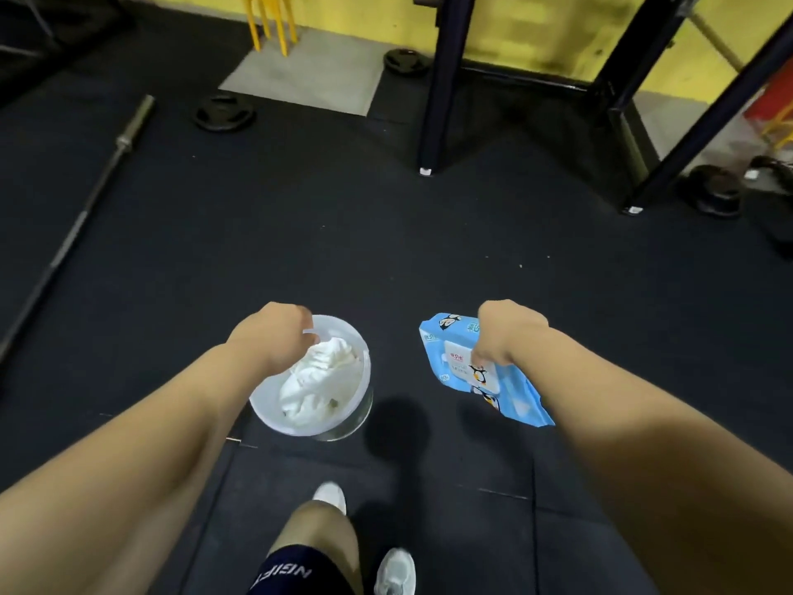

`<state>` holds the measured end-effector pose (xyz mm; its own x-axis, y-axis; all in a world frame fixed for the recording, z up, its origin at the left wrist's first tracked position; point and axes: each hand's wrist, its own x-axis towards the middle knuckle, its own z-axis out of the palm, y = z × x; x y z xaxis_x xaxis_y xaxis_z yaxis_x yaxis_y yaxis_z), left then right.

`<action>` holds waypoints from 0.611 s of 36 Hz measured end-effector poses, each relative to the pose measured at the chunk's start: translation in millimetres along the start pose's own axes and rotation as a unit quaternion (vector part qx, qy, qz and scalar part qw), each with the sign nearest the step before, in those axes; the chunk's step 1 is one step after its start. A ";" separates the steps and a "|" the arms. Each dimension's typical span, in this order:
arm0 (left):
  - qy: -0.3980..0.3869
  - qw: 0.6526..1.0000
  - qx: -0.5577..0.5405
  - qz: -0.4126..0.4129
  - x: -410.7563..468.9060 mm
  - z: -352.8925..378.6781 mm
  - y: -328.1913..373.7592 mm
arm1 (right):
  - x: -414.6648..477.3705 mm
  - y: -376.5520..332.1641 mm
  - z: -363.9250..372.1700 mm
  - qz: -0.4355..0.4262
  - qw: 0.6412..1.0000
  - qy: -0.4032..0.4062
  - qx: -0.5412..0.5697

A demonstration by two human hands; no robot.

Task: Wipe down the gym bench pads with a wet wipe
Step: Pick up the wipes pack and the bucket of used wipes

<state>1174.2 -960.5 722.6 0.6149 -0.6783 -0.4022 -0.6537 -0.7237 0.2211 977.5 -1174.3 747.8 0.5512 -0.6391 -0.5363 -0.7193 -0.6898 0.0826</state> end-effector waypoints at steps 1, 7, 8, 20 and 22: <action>0.006 1.000 -0.004 -0.007 14.6 -8.0 -4.8 | 17.8 -6.6 -10.1 -0.008 1.000 -0.001 -0.004; 0.022 0.999 -0.020 -0.032 117.2 -51.9 -36.6 | 126.0 -51.2 -66.5 -0.036 0.999 -0.013 -0.012; 0.017 0.999 -0.016 -0.031 135.5 -60.2 -41.3 | 144.0 -59.1 -76.0 -0.036 0.999 -0.016 -0.007; -0.030 0.996 0.078 -0.001 339.3 -170.9 -79.3 | 331.2 -114.8 -204.0 -0.019 0.998 -0.015 0.062; -0.029 0.996 0.086 -0.002 375.1 -187.7 -84.0 | 363.9 -117.7 -224.9 -0.014 0.998 -0.014 0.064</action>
<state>1542.6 -1178.0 719.9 0.5945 -0.6627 -0.4554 -0.7197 -0.6911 0.0661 1357.9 -1402.3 731.8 0.5615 -0.6082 -0.5611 -0.7527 -0.6571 -0.0409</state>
